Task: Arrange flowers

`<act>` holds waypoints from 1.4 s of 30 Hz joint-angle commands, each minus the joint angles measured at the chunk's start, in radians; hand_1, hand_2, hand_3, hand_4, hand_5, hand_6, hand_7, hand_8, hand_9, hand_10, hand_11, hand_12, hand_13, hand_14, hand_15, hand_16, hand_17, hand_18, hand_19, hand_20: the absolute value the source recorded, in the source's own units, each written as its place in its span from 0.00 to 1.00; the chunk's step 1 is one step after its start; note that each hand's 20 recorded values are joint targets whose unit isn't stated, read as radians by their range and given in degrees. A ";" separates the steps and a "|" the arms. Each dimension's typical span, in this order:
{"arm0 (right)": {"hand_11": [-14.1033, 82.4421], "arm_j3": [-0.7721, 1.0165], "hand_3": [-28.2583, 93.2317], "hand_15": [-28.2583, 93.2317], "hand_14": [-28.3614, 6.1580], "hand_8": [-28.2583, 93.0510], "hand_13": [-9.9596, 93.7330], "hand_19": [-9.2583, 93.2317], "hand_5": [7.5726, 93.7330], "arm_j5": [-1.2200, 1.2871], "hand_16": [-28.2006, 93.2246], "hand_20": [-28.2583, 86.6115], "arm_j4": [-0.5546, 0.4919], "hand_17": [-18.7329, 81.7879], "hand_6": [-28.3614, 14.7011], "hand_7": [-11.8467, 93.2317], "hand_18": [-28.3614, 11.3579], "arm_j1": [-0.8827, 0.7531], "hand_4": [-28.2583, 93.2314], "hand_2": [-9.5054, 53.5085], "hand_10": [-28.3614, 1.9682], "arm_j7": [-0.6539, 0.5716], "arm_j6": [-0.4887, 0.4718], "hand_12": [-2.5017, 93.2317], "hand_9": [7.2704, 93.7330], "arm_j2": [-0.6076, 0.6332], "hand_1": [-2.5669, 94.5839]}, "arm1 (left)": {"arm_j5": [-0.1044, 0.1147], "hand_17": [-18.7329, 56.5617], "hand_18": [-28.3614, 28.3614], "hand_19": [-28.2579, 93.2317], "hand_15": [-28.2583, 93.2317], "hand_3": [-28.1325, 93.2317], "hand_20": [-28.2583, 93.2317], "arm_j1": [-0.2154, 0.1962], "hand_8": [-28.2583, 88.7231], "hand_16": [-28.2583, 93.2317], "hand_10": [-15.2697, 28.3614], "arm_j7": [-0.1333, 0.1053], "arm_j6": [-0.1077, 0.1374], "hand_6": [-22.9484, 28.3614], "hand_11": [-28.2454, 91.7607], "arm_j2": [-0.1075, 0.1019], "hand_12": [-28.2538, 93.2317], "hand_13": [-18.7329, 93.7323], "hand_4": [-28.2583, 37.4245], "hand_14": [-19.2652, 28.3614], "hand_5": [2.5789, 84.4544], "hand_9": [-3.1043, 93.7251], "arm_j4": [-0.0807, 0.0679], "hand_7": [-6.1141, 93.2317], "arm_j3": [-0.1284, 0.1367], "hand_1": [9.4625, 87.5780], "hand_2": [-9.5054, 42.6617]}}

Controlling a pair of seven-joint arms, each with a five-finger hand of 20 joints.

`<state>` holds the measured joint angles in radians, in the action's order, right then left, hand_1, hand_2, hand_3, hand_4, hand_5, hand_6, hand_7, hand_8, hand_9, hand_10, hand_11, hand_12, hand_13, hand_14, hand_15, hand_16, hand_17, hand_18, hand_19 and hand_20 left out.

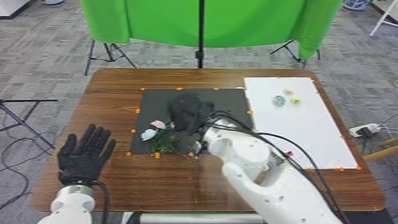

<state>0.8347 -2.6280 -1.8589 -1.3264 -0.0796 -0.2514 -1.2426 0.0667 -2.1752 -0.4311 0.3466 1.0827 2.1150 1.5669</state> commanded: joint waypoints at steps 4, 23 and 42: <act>0.35 -0.077 0.82 0.72 0.57 0.22 0.79 1.00 0.79 -0.084 0.56 0.75 0.059 0.56 0.63 0.49 0.12 -0.028 0.00 0.00 0.57 0.016 0.066 0.51 0.89 -0.055 0.68 | 0.013 0.14 0.75 0.56 0.58 0.86 0.34 0.001 0.15 0.15 0.73 0.030 0.001 0.66 0.45 -0.023 0.31 0.44 0.00 0.75 0.55 0.46 -0.001 0.19 -0.008 0.22 0.51; 0.35 -0.029 0.81 0.74 0.58 0.18 0.74 1.00 0.72 -0.155 0.57 0.74 0.152 0.53 0.63 0.47 0.12 -0.033 0.00 0.00 0.59 0.041 0.031 0.48 0.82 -0.107 0.67 | 0.006 0.14 0.75 0.56 0.58 0.86 0.34 0.010 0.15 0.15 0.73 0.036 0.003 0.66 0.45 -0.017 0.31 0.44 0.00 0.75 0.55 0.46 -0.007 0.19 -0.004 0.22 0.51; 0.65 -0.042 0.88 0.87 0.43 0.08 0.62 1.00 0.63 -0.145 0.50 0.75 0.046 0.50 0.63 0.42 0.11 -0.065 0.00 0.00 0.44 0.014 -0.108 0.38 0.59 -0.057 0.56 | 0.006 0.14 0.76 0.57 0.58 0.86 0.35 0.013 0.15 0.15 0.73 0.033 0.016 0.67 0.45 -0.012 0.31 0.44 0.00 0.75 0.56 0.46 0.000 0.19 -0.005 0.23 0.49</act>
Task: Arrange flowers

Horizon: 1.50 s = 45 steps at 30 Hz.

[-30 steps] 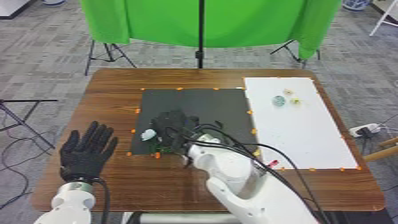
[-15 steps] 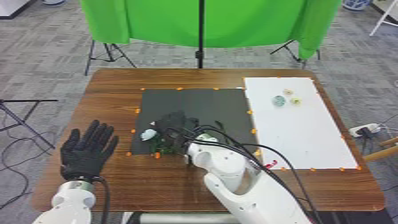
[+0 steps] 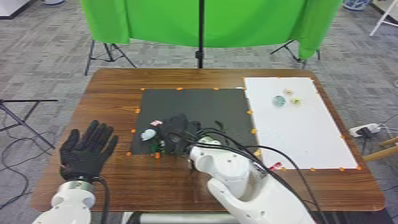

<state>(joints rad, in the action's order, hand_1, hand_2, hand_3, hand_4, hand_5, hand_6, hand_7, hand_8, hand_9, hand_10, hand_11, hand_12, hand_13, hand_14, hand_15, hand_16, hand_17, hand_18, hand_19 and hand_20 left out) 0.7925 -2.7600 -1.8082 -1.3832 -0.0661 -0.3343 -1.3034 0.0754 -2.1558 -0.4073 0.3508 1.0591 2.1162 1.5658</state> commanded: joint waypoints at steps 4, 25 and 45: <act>0.69 0.012 0.92 0.88 0.41 0.08 0.62 1.00 0.60 0.012 0.48 0.75 -0.017 0.49 0.62 0.42 0.11 -0.012 0.00 0.00 0.40 -0.013 -0.014 0.34 0.56 0.006 0.53 | -0.001 0.14 0.76 0.57 0.58 0.87 0.35 -0.011 0.15 0.15 0.73 0.004 0.013 0.67 0.45 0.013 0.31 0.44 0.00 0.75 0.56 0.46 0.000 0.19 -0.002 0.24 0.46; 0.71 -0.017 0.87 0.89 0.40 0.10 0.65 1.00 0.63 -0.004 0.48 0.78 0.204 0.52 0.61 0.49 0.11 0.117 0.00 0.00 0.38 -0.012 0.227 0.31 0.59 -0.157 0.47 | -0.003 0.14 0.76 0.57 0.58 0.86 0.35 0.020 0.15 0.15 0.73 -0.008 0.011 0.66 0.45 -0.017 0.31 0.44 0.00 0.75 0.56 0.46 -0.007 0.20 -0.032 0.24 0.47; 0.63 0.058 0.83 0.88 0.42 0.07 0.66 1.00 0.64 -0.184 0.47 0.77 0.394 0.53 0.63 0.45 0.11 0.126 0.00 0.00 0.43 0.010 0.186 0.33 0.61 -0.273 0.55 | 0.001 0.14 0.76 0.57 0.58 0.86 0.35 0.025 0.15 0.15 0.73 -0.050 -0.018 0.66 0.45 -0.033 0.31 0.44 0.00 0.75 0.56 0.46 -0.006 0.20 -0.048 0.24 0.47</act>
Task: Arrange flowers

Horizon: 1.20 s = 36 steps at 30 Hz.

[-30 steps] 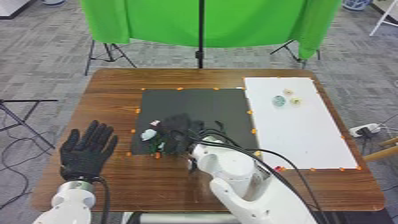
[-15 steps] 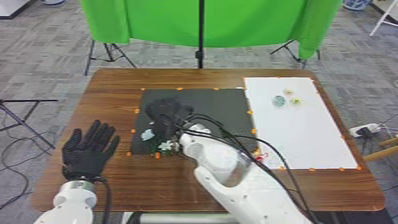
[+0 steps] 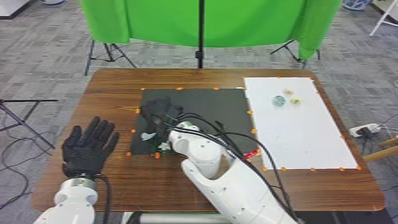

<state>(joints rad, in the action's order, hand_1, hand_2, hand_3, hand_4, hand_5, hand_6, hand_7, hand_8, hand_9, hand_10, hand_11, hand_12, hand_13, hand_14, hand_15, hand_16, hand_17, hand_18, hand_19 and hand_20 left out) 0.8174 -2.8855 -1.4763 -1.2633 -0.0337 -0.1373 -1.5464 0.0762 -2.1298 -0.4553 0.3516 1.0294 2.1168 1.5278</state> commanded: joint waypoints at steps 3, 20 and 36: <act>0.57 0.055 0.79 0.88 0.43 0.11 0.67 1.00 0.64 -0.074 0.47 0.77 0.091 0.53 0.63 0.46 0.10 0.010 0.00 0.00 0.48 -0.017 -0.006 0.38 0.64 -0.047 0.60 | -0.002 0.14 0.76 0.57 0.58 0.86 0.35 0.003 0.15 0.15 0.73 -0.004 -0.020 0.66 0.45 -0.004 0.31 0.44 0.00 0.75 0.56 0.46 -0.008 0.20 -0.016 0.24 0.47; 0.47 0.029 0.77 0.83 0.49 0.24 0.74 1.00 0.72 0.043 0.55 0.75 0.062 0.55 0.63 0.59 0.10 0.037 0.00 0.00 0.58 -0.077 0.039 0.52 0.81 -0.026 0.68 | 0.000 0.14 0.76 0.57 0.58 0.86 0.35 -0.002 0.15 0.15 0.73 0.009 -0.027 0.66 0.45 0.005 0.31 0.44 0.00 0.75 0.56 0.46 -0.011 0.19 -0.008 0.24 0.48; 0.48 0.070 0.78 0.86 0.47 0.23 0.73 1.00 0.70 0.005 0.51 0.77 0.155 0.54 0.63 0.60 0.09 0.106 0.00 0.00 0.55 -0.141 0.054 0.51 0.80 -0.055 0.65 | 0.004 0.14 0.76 0.57 0.58 0.86 0.35 0.004 0.15 0.15 0.73 -0.004 -0.037 0.66 0.45 0.001 0.31 0.44 0.00 0.75 0.56 0.46 -0.012 0.19 -0.016 0.24 0.48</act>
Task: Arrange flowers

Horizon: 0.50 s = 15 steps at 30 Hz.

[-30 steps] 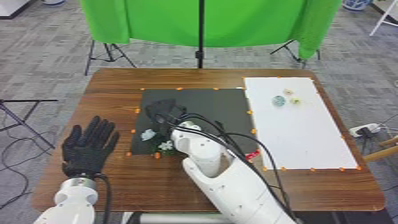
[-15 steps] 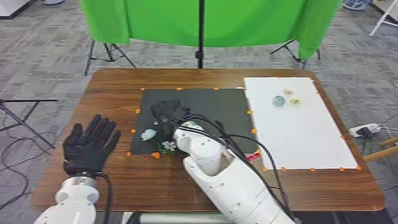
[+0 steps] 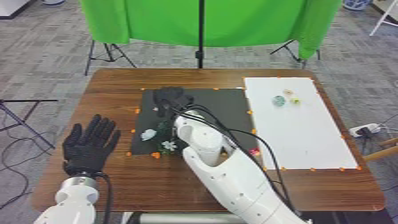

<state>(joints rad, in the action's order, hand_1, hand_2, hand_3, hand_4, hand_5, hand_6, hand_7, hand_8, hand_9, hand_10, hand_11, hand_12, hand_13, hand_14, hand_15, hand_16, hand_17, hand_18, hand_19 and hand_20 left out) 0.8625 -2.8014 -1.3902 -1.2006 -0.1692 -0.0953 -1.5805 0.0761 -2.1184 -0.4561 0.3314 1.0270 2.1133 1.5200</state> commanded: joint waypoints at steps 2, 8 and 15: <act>0.48 0.028 0.78 0.86 0.47 0.23 0.73 1.00 0.70 -0.089 0.50 0.77 0.080 0.54 0.62 0.60 0.09 0.045 0.00 0.00 0.55 -0.012 -0.006 0.51 0.80 -0.026 0.65 | 0.005 0.14 0.76 0.57 0.58 0.86 0.35 -0.004 0.15 0.15 0.73 -0.004 -0.019 0.66 0.45 0.001 0.31 0.44 0.00 0.75 0.55 0.46 -0.009 0.19 -0.011 0.23 0.49; 0.48 0.043 0.79 0.86 0.46 0.22 0.73 1.00 0.69 -0.133 0.50 0.77 0.113 0.54 0.62 0.59 0.09 0.045 0.00 0.00 0.55 0.023 -0.021 0.51 0.79 -0.042 0.64 | 0.006 0.14 0.76 0.57 0.58 0.86 0.35 0.000 0.15 0.15 0.73 -0.010 -0.020 0.66 0.45 -0.004 0.31 0.44 0.00 0.75 0.55 0.46 -0.010 0.19 -0.014 0.23 0.49; 0.46 0.033 0.79 0.85 0.46 0.20 0.71 1.00 0.68 -0.138 0.52 0.77 0.099 0.53 0.61 0.57 0.09 0.042 0.00 0.00 0.56 0.028 -0.024 0.48 0.78 -0.043 0.64 | 0.011 0.14 0.76 0.57 0.58 0.86 0.35 0.004 0.15 0.15 0.73 -0.013 -0.016 0.66 0.45 -0.009 0.31 0.44 0.00 0.75 0.56 0.46 -0.009 0.19 -0.017 0.24 0.49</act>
<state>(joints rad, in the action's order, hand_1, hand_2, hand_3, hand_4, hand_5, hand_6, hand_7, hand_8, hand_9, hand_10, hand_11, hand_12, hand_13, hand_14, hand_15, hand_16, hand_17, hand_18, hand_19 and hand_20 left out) 0.9082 -2.9220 -1.2816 -1.1631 -0.1482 -0.1171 -1.6150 0.0783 -2.1120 -0.4655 0.3234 1.0234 2.1111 1.5114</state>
